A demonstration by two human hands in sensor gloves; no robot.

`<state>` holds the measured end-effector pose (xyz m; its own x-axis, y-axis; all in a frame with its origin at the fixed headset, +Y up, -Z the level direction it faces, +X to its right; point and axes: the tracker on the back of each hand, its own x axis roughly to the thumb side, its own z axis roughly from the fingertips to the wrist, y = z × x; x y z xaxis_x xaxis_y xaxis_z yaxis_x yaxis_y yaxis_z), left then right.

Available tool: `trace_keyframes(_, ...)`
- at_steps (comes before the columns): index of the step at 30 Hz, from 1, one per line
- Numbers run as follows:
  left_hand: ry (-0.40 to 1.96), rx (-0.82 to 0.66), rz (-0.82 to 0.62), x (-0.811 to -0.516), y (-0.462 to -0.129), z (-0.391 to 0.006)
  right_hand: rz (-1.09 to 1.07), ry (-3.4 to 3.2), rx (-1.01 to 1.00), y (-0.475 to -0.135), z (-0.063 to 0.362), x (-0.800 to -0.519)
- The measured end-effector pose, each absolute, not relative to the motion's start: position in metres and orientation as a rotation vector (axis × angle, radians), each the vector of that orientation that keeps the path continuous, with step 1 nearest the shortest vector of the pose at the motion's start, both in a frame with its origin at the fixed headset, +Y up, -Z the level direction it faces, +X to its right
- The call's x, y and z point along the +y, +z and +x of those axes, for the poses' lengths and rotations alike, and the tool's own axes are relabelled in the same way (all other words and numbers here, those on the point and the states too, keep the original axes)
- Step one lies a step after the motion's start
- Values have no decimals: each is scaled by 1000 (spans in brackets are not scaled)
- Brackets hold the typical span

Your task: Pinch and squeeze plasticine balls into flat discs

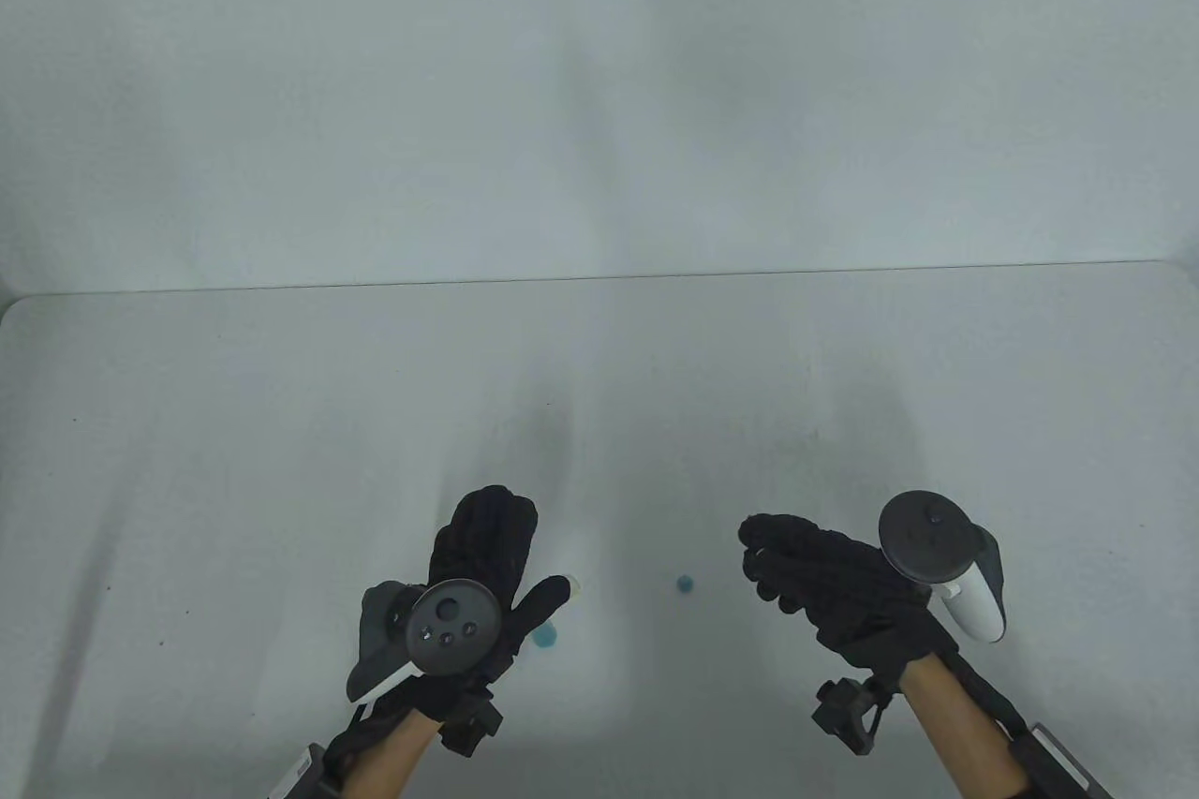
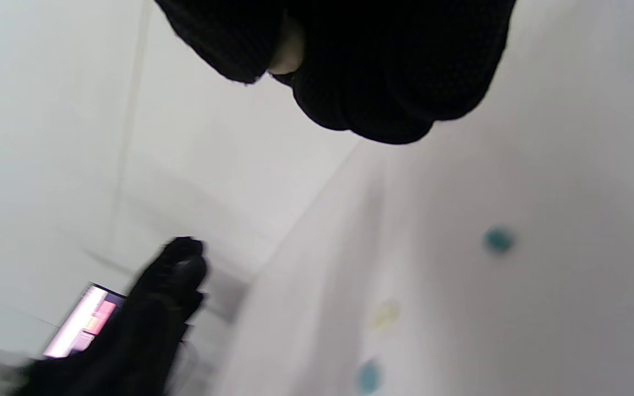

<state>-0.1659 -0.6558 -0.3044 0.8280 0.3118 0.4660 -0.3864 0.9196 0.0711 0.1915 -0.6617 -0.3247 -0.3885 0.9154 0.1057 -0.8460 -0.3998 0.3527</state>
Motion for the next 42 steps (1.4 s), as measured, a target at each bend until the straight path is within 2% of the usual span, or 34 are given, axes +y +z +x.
trace_keyframes(11, 378, -450, 155, -657, -306, -169, 263, 1588, 520, -333, 167, -717)
trace_keyframes(19, 375, -451, 152, -657, -307, -169, 219, 1593, 470, -330, 167, -719)
trace_keyframes(23, 371, -448, 156, -657, -307, -170, 163, 1664, 343, -326, 167, -713)
trace_keyframes(28, 363, -442, 155, -658, -307, -170, 99, 1679, 366, -327, 171, -720)
trace_keyframes(33, 359, -436, 153, -658, -307, -170, 137, 1596, 453, -327, 169, -724)
trace_keyframes(42, 362, -442, 142, -659, -308, -170, 164, 1540, 438, -328, 171, -721)
